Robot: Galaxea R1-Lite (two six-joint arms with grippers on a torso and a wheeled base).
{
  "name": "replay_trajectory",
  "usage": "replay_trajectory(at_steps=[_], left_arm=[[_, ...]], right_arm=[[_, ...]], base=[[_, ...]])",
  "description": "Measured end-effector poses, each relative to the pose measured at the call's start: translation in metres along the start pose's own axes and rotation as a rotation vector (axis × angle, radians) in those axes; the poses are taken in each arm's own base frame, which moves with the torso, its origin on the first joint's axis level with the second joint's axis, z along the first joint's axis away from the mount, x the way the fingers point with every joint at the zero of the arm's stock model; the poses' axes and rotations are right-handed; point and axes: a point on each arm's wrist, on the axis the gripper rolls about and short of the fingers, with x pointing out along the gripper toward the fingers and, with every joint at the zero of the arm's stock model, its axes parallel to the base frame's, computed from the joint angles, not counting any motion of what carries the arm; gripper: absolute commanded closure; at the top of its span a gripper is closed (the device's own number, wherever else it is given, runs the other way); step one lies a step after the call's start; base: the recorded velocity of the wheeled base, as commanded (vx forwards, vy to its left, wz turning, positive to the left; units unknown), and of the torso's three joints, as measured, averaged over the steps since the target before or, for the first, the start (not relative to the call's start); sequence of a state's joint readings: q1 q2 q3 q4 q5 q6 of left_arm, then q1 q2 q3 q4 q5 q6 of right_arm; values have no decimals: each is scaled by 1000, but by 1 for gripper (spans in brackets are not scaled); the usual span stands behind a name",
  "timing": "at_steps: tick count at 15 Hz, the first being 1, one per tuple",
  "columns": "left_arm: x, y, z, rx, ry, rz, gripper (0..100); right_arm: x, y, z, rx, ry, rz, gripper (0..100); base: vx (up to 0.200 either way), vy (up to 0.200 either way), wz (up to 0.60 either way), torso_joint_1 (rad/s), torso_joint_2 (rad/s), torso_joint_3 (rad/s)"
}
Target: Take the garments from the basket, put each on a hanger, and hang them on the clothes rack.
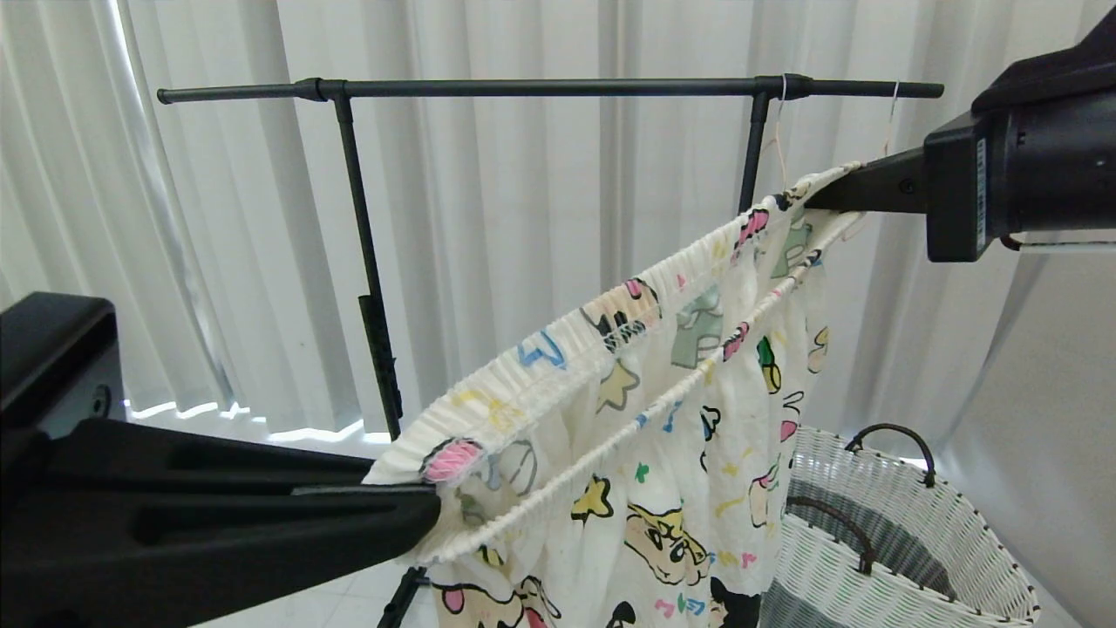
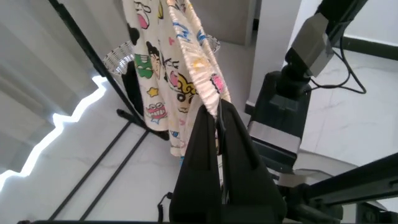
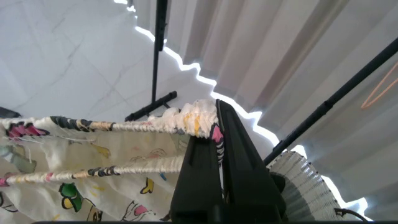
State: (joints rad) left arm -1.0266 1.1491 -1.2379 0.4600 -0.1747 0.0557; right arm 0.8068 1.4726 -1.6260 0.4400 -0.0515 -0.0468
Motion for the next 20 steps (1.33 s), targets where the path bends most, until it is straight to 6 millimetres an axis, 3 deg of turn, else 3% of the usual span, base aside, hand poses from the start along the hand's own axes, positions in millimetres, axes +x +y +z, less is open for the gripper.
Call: replay_trajectory(at_steps=[5,7,11,16,20], left_arm=[[0,-1,-3,1,8,-3,100],[3,3,-4,-6,22,74,100],[17,26,0,-46,66,284,100],[45,60,21,-81,95,518,100],[59,69,22,-87,124,545,100]], right_arm=[[4,1,0,-10,8,1,100],[-1,2,0,-36,7,3,100],[-20,1,-6,-112,57,9,100],[-38,8,-6,-141,48,42,100],[-40,9,-8,-143,51,49,100]], base=[[0,0,0,0,0,0],[0,0,0,0,0,0],[0,0,0,0,0,0],[0,0,0,0,0,0],[0,0,0,0,0,0]])
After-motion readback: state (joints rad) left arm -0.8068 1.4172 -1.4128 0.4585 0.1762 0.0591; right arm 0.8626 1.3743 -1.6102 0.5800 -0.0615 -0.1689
